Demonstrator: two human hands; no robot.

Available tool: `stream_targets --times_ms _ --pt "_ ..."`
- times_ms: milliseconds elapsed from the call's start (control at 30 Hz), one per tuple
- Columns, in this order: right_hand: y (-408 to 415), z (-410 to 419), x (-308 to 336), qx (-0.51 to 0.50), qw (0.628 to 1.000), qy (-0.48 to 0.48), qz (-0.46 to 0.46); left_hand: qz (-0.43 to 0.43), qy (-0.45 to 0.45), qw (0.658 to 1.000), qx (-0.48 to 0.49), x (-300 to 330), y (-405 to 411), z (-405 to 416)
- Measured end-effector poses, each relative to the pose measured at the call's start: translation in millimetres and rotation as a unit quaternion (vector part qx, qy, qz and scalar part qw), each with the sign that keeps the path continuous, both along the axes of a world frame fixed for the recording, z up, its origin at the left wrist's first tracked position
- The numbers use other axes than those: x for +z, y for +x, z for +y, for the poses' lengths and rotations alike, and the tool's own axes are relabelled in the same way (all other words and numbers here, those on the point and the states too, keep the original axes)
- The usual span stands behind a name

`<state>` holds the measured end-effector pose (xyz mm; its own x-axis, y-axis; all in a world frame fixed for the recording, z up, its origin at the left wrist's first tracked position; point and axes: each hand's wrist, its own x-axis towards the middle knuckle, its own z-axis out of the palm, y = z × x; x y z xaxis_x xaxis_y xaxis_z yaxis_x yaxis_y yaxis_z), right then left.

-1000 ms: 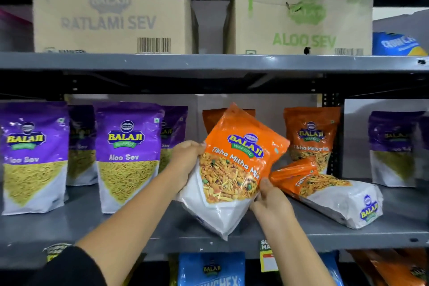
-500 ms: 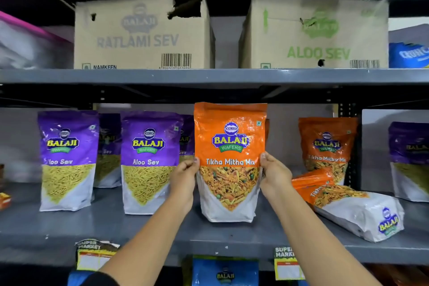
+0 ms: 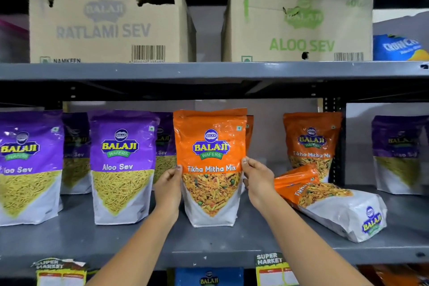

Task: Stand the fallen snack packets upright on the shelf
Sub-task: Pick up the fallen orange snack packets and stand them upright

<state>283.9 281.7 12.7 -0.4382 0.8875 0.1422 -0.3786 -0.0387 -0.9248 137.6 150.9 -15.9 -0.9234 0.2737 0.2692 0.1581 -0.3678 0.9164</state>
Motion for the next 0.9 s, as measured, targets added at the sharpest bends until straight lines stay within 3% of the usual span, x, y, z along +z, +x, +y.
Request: stream_targets --times_ms 100,200,267,333,367,433,500,533,633,733,900 --pt "14.7 18.5 -0.2 0.016 0.997 0.045 -0.068 0.037 -0.008 0.992 0.123 2.2 20.8 8.1" --pt "39.5 44.5 -0.4 0.004 0.983 0.132 -0.129 0.146 0.088 0.962 0.215 1.4 64.7 17.0" --pt "62.3 67.0 4.7 -0.035 0.958 0.216 -0.184 0.216 0.132 0.956 0.151 -2.2 106.6 29.0" --pt "91.8 91.6 14.3 -0.070 0.903 0.296 -0.302 0.227 0.097 0.968 0.042 -7.4 139.8 53.3" --pt "108.8 105.4 18.7 -0.083 0.868 0.321 -0.371 0.198 0.056 0.978 -0.020 -9.5 152.8 67.9" --pt "142.5 133.1 22.7 -0.096 0.800 0.330 -0.492 0.050 -0.025 0.989 -0.138 -15.7 169.2 99.6" --pt "169.1 156.5 16.8 -0.076 0.752 0.304 -0.580 -0.132 -0.060 0.963 -0.227 -23.7 176.8 124.4" --pt "179.5 163.8 11.1 -0.062 0.749 0.278 -0.599 -0.194 -0.058 0.945 -0.258 -26.9 179.3 133.2" --pt "194.8 172.7 -3.1 -0.019 0.799 0.178 -0.574 -0.254 -0.040 0.922 -0.289 -31.9 179.2 155.0" --pt "199.5 172.9 -12.6 -0.035 0.848 0.156 -0.506 -0.263 -0.034 0.908 -0.325 -26.3 184.7 170.8" --pt "207.5 159.2 -30.7 -0.060 0.926 0.143 -0.345 -0.241 0.008 0.931 -0.273 -15.9 191.9 185.6"
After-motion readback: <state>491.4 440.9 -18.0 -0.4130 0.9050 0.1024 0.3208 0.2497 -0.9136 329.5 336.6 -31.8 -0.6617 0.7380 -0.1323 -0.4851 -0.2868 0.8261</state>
